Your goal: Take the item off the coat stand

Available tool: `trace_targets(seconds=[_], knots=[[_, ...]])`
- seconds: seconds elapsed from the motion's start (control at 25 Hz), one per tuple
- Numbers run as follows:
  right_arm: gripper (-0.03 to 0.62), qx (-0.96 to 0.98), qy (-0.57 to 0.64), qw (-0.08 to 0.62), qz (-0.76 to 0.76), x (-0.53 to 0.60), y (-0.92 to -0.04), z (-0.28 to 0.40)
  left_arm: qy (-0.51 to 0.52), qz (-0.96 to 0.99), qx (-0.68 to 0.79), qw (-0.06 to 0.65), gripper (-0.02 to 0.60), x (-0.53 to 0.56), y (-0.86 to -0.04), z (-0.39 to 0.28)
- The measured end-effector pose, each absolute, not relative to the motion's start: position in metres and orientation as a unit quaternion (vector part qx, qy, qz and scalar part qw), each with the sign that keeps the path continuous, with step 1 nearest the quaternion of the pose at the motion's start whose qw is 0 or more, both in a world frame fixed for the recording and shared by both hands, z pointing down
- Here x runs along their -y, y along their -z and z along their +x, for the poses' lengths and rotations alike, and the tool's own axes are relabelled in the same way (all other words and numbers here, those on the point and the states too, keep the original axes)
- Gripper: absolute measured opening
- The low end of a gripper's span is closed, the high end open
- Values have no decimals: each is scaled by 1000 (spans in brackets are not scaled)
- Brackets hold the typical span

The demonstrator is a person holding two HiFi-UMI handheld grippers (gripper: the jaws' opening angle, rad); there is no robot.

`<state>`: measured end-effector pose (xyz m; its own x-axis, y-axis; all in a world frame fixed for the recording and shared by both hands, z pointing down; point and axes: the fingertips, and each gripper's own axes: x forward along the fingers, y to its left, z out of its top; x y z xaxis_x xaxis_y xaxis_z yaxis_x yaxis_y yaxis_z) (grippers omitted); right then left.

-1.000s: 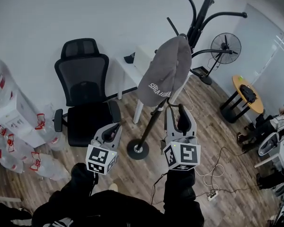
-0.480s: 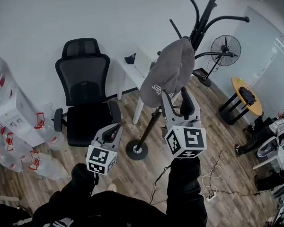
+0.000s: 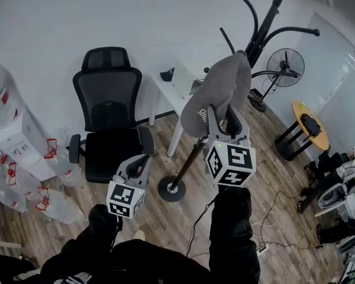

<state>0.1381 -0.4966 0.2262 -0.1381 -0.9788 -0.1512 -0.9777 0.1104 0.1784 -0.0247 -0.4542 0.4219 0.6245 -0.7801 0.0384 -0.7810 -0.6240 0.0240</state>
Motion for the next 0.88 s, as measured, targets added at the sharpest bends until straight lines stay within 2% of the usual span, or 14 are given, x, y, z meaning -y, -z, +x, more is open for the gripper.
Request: trace_targets(seconds=[0.24,0.88], knots=[[47,721,127,12,681,500,-224,143,-8,900,435,22,35,458,-421,-29],[25,713,166,11,681,485,-199,141,-5,903,429,16,35,451,-418,-27]])
